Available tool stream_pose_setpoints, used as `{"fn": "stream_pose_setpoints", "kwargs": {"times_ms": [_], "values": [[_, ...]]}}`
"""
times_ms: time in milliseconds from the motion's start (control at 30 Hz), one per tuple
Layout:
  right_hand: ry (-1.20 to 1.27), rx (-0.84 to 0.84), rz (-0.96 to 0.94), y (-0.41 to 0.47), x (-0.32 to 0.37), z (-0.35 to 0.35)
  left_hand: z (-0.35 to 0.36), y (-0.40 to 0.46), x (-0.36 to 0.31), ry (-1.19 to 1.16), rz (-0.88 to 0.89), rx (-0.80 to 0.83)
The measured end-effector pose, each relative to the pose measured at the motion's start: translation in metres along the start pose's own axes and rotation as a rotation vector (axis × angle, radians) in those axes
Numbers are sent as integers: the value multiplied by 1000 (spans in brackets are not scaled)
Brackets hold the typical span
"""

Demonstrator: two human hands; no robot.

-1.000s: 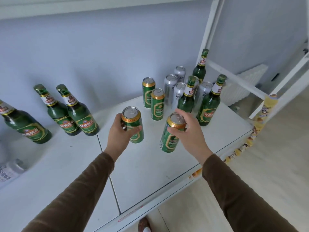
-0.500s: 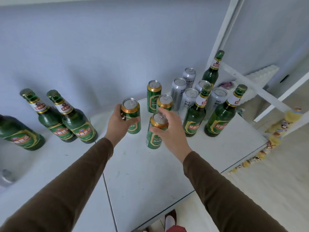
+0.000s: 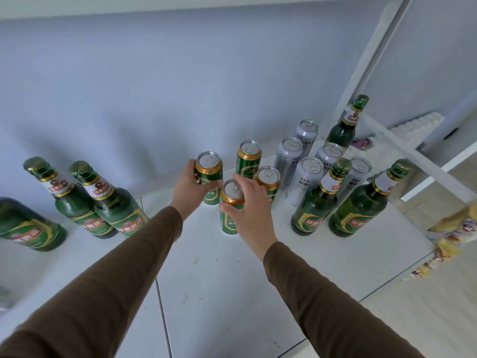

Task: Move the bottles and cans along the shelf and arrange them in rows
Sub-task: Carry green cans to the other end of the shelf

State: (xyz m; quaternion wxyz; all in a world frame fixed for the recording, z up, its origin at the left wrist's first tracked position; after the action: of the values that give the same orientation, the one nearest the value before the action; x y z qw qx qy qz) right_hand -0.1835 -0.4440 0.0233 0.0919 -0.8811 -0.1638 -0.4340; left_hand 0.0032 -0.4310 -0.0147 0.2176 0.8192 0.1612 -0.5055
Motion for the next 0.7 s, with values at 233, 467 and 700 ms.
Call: {"fn": "stream_pose_setpoints", "kwargs": {"times_ms": [233, 467, 700], "values": [[-87, 2, -18, -4, 3, 4, 7, 6, 2, -12, 6, 31], [-83, 54, -6, -10, 4, 1, 3, 2, 8, -20, -7, 95], [-77, -53, -121, -28, 30, -14, -22, -38, -3, -6, 22, 42]]}}
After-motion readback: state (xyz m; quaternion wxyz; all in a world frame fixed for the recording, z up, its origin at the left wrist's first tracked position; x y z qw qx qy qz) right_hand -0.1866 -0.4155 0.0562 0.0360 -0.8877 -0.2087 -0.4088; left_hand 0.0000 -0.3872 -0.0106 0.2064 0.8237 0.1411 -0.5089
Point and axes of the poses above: each hand's wrist, its own y-axis towards the middle knuckle, its own z-axis out of the palm, x = y × z, the point moved 5 cm from there along y, towards the middle knuckle, and after that the axes turned 13 degrees about z, right-handed, at the moved point
